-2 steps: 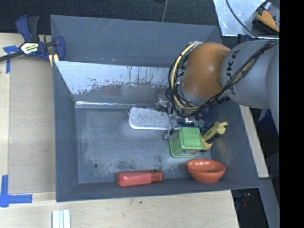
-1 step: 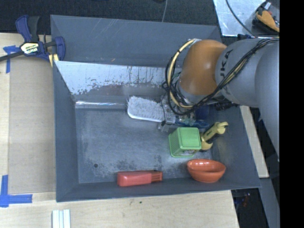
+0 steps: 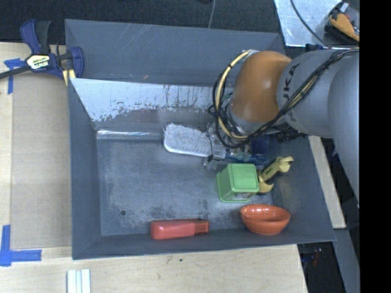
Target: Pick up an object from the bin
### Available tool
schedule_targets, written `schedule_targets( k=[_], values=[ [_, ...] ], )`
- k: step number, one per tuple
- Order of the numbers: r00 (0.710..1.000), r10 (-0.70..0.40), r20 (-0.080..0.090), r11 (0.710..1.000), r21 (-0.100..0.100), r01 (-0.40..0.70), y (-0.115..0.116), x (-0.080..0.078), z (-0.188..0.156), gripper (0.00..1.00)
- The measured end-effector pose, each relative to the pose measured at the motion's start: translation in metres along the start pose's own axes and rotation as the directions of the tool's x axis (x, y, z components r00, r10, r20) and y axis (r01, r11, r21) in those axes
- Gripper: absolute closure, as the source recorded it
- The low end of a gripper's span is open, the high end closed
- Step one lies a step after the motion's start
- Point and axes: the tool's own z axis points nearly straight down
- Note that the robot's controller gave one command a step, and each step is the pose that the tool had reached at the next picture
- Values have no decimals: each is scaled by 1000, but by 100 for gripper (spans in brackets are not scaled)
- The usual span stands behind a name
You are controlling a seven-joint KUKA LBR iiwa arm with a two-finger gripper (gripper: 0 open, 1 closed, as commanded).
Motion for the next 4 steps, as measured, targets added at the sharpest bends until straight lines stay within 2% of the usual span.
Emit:
schedule_targets(
  k=[1, 2, 4],
  values=[
    [1000, 0, 0, 1000, 0, 0, 0, 0, -1, 100],
    [1000, 0, -10, 1000, 1, 0, 0, 2, -34, 100],
    [1000, 0, -6, 1000, -1, 0, 0, 0, -88, 100]
  ],
)
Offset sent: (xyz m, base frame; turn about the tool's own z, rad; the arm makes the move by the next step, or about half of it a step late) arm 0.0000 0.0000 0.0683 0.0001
